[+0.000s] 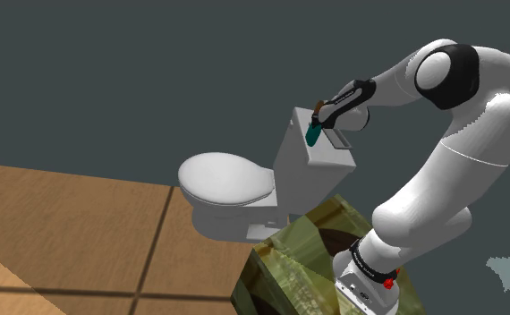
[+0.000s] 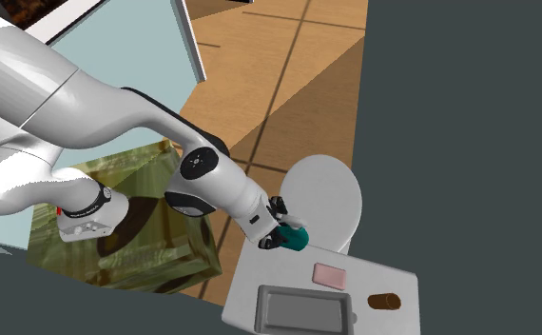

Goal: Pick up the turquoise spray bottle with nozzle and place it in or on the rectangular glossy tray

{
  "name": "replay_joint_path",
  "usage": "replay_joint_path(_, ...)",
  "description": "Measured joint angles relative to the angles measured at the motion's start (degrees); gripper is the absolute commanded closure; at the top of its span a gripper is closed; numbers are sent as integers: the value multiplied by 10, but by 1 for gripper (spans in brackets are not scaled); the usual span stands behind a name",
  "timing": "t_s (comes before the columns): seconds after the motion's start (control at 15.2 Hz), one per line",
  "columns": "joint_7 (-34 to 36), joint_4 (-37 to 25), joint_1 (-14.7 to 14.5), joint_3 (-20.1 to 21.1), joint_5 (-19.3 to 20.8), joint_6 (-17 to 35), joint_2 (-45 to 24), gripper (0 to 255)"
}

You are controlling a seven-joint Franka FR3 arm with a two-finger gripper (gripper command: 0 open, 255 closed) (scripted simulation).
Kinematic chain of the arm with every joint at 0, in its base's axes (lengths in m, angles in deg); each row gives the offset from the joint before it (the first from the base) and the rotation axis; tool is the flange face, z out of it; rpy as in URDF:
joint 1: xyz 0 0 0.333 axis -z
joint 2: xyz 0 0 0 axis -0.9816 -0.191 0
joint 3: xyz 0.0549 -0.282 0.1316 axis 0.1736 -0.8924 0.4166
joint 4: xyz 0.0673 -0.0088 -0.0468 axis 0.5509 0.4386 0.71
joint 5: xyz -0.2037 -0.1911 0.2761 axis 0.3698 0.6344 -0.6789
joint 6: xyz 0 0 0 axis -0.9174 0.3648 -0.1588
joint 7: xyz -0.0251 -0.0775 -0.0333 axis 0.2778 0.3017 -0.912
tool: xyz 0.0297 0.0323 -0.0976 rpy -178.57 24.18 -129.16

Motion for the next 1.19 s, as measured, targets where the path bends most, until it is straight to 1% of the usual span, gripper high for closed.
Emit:
replay_joint_path(0.26,0,0,0,0,0,0,0,255)
replay_joint_path(0.4,5,0,-5,-5,5,-9,8,255)
replay_joint_path(0.73,15,-3,-14,-16,20,-43,40,255)
replay_joint_path(1.19,24,-13,-19,-23,37,-95,83,255)
